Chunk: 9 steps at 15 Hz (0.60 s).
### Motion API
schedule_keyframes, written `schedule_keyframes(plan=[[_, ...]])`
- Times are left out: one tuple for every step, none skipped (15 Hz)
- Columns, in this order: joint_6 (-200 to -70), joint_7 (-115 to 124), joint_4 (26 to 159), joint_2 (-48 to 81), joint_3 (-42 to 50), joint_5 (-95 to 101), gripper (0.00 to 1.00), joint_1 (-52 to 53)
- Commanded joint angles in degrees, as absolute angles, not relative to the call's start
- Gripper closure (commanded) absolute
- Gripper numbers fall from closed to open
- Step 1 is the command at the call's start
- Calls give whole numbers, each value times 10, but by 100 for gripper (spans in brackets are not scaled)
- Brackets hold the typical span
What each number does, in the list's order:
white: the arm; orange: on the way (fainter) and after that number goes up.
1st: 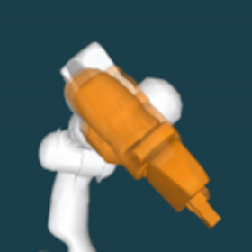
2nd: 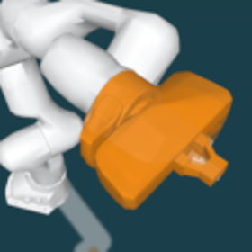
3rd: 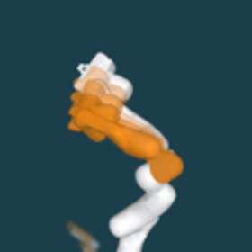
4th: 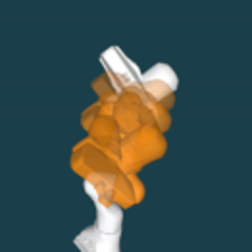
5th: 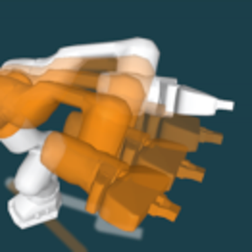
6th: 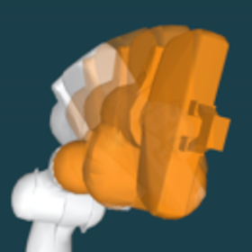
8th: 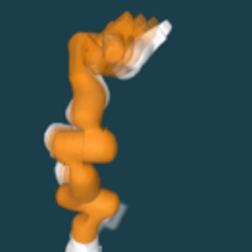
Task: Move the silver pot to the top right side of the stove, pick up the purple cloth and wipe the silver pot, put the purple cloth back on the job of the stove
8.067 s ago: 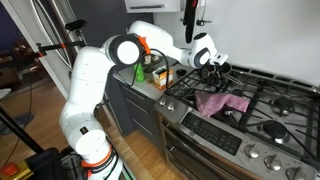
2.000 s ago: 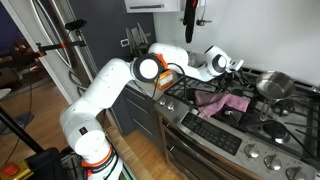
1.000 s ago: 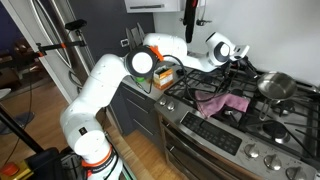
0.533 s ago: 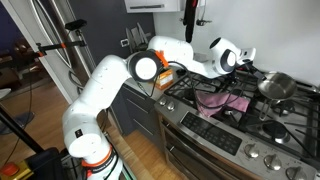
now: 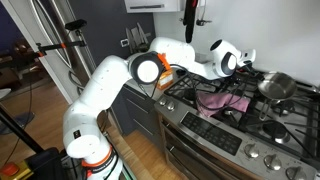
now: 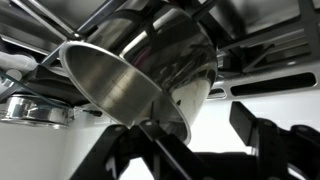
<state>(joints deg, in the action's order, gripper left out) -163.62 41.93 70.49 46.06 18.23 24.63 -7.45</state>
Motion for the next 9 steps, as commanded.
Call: schedule_keyframes(plan=[[-1643,350,714,459,143,245,58,-100],[-1641,326,715,458,133,246,67,-107],[-1639,308,715,458,130,247,73,-111],[-1639,285,715,458,123,247,80,-119],[-1639,264,715,458,116,246,88,-125],[-1638,242,716,458,107,245,95,-133],[-1641,220,716,457,96,243,98,-140],[-1639,203,713,458,88,243,96,-145],[-1645,192,711,459,83,243,97,-148]])
